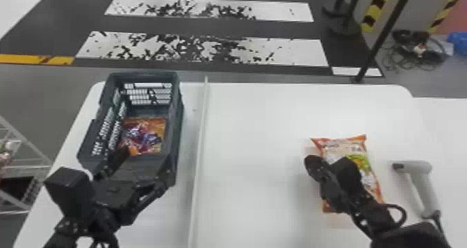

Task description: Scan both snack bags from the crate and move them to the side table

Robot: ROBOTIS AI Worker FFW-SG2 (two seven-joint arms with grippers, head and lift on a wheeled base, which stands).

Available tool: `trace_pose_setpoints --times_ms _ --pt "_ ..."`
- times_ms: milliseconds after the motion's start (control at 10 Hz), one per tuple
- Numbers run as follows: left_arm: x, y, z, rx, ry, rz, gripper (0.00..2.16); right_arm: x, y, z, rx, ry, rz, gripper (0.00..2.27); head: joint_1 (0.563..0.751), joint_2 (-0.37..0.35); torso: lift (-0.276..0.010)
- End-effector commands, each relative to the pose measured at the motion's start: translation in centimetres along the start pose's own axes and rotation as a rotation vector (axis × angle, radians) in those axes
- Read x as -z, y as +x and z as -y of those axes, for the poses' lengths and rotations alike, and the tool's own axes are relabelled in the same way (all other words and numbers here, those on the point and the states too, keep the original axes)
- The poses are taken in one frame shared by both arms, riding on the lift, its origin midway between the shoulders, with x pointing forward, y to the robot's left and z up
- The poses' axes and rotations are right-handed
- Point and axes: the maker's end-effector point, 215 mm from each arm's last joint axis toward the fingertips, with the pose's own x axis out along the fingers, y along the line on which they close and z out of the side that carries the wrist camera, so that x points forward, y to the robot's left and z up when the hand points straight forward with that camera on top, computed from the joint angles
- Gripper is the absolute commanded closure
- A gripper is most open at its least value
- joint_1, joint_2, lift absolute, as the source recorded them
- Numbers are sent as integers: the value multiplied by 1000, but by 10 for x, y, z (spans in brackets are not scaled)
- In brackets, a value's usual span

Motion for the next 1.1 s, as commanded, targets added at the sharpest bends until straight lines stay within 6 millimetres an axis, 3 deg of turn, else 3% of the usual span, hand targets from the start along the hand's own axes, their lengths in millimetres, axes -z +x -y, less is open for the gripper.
trace_pose_setpoints --times_ms 0,100,200,300,400,500,700,800,1000 --pt "0 0 0 0 -1 0 100 -24 -10 -3 -7 35 64 2125 695 -16 -75" --pt "1 0 0 0 0 -2 100 -60 -27 7 -10 119 167 2000 695 -7 -75" --pt "-1 -1 1 1 -1 2 100 -91 -46 35 35 185 267 1416 695 5 -75" --pt "0 -2 1 1 -1 -1 100 -105 -66 67 97 236 322 215 695 4 -75" --pt "-1 -4 0 0 1 2 100 -98 -80 103 169 243 322 -2 695 -15 -75" --pt "-2 -5 -1 -3 3 5 100 -67 -89 143 257 284 254 -2 695 -54 -75" --pt "-3 -4 -1 -1 3 8 100 20 -106 202 369 365 64 12 695 -157 -75" --pt "-4 -4 0 0 3 9 100 54 -117 221 398 380 -4 16 695 -227 -75" --pt "-2 -4 -1 -2 3 6 100 93 -130 240 426 382 -83 16 695 -349 -75"
